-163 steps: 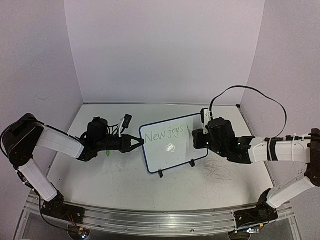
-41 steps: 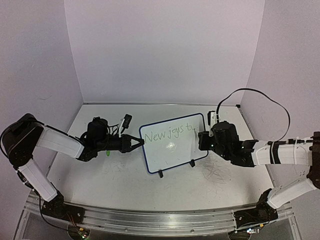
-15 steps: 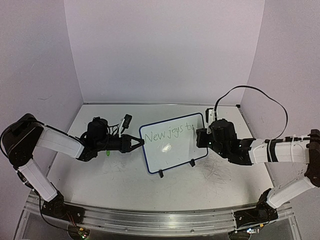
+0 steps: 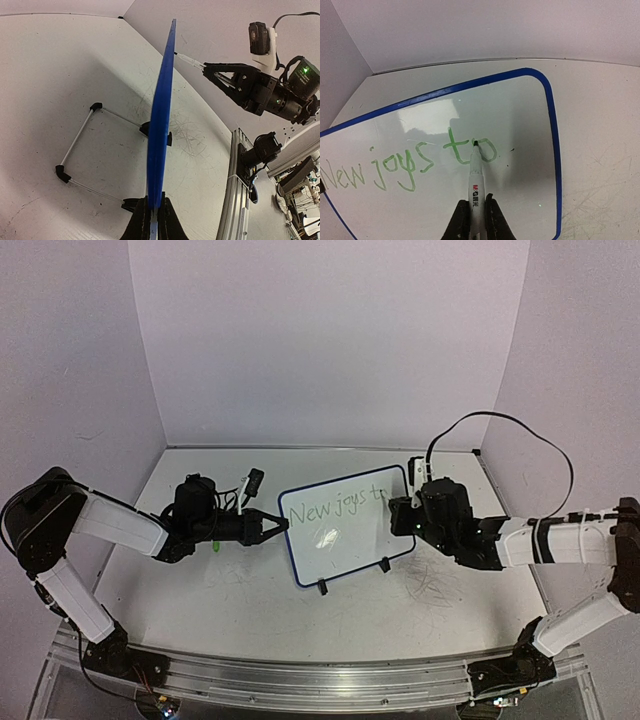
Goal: Write a sentence on the whiteboard
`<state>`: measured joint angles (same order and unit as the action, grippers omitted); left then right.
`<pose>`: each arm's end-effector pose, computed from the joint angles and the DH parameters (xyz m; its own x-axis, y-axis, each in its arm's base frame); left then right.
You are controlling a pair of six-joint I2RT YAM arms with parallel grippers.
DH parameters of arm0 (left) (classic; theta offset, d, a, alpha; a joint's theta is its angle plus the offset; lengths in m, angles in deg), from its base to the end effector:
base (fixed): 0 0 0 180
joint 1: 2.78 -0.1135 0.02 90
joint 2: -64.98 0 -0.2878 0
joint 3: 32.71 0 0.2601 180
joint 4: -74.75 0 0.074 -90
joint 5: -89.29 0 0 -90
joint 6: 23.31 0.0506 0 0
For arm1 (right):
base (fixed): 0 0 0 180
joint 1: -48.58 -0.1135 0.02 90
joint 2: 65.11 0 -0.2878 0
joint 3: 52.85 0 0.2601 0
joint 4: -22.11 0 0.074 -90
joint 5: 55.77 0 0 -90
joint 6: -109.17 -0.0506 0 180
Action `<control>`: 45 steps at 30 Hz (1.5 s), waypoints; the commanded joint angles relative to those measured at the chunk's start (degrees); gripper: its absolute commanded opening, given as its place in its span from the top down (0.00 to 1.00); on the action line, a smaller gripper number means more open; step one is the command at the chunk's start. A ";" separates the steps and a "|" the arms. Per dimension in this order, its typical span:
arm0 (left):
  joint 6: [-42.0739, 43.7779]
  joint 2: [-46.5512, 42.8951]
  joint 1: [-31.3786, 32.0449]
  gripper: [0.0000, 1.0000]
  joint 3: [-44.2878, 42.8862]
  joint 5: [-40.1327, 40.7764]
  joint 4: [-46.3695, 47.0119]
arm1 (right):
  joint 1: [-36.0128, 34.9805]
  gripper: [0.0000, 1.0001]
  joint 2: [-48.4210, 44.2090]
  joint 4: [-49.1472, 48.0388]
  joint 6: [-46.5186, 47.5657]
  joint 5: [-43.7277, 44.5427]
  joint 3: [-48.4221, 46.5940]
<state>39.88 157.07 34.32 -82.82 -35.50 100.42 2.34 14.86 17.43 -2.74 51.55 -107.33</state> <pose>0.2496 -0.2250 0.1947 -0.6203 0.0047 -0.7843 0.7309 0.3662 -0.5759 0.2315 0.2200 0.2415 -0.4134 0.0833 -0.9067 -0.3694 0.8948 0.2507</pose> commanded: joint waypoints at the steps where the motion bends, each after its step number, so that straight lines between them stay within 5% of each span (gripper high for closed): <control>1: 0.97 -1.44 -0.01 1.00 -1.80 -0.50 -1.30 | 0.18 1.00 0.50 -0.21 0.36 -2.14 -1.86; 6: 0.97 -1.24 -0.01 1.00 -1.79 0.09 -1.32 | 0.20 1.00 -3.78 1.87 0.32 -0.07 -1.35; 12: 1.08 -1.85 -0.04 1.00 -1.71 1.03 -1.54 | 0.21 1.00 -21.26 7.13 4.13 2.10 3.40; 19: 0.76 -1.85 -0.06 1.00 -1.93 1.41 -3.27 | 0.22 1.00 -26.64 19.82 10.14 -6.52 4.48; 26: -1.10 -0.29 -0.01 1.00 -3.48 0.26 -5.10 | 0.00 1.00 -21.80 20.96 7.96 -13.36 0.50; 45: -2.28 3.65 2.59 1.00 -5.28 3.12 -5.47 | -12.06 1.00 -6.41 12.20 3.65 -9.31 -3.46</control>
<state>38.29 159.56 35.18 -86.81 -35.54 97.40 -7.07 4.72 33.83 1.98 40.08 -106.43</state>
